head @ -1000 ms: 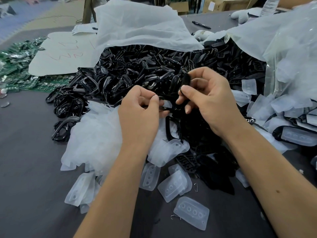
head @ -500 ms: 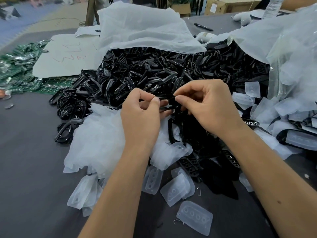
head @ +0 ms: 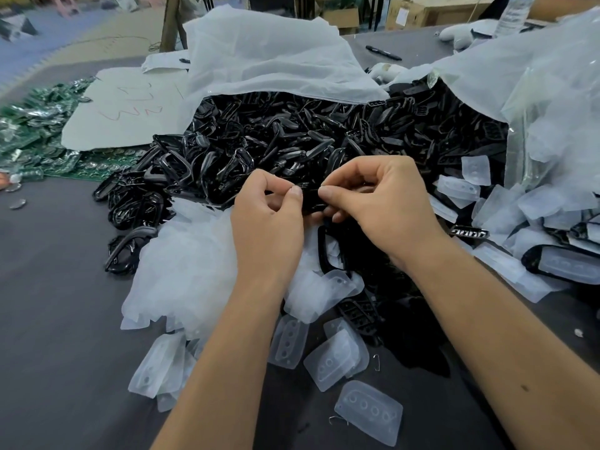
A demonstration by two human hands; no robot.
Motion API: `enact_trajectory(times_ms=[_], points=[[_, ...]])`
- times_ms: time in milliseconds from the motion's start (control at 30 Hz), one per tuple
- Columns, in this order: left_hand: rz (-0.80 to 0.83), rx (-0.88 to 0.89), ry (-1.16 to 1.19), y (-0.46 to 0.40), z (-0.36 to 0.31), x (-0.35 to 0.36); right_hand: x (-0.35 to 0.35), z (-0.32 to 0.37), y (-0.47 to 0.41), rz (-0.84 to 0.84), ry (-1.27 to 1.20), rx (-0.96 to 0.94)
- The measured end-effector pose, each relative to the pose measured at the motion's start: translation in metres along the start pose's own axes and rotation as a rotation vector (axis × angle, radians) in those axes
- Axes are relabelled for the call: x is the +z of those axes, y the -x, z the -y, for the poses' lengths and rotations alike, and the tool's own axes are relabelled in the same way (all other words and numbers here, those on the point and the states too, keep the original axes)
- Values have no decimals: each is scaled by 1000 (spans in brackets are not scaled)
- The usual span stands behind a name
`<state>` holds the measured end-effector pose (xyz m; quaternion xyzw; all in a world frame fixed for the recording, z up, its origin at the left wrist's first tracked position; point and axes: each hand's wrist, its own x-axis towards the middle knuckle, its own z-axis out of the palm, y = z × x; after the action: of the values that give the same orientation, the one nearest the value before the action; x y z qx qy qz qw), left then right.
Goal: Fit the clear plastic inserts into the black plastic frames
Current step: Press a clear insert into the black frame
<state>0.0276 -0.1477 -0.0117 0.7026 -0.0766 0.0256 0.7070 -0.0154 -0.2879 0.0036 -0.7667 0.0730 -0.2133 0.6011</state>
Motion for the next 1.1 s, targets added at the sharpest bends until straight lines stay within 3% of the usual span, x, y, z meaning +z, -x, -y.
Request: enact_trajectory(times_ms=[233, 467, 667, 867, 1100], points=[[-17, 9, -52, -1, 4, -1, 0, 4, 1, 14, -45, 12], [7, 94, -187, 0, 4, -3, 7, 3, 5, -128, 185, -3], [53, 55, -12, 1, 3, -3, 4, 1, 4, -205, 305, 71], [144, 47, 151, 1, 0, -4, -3, 4, 1, 43, -43, 225], [135, 54, 113, 2, 0, -5, -6, 8, 0, 52, -54, 199]])
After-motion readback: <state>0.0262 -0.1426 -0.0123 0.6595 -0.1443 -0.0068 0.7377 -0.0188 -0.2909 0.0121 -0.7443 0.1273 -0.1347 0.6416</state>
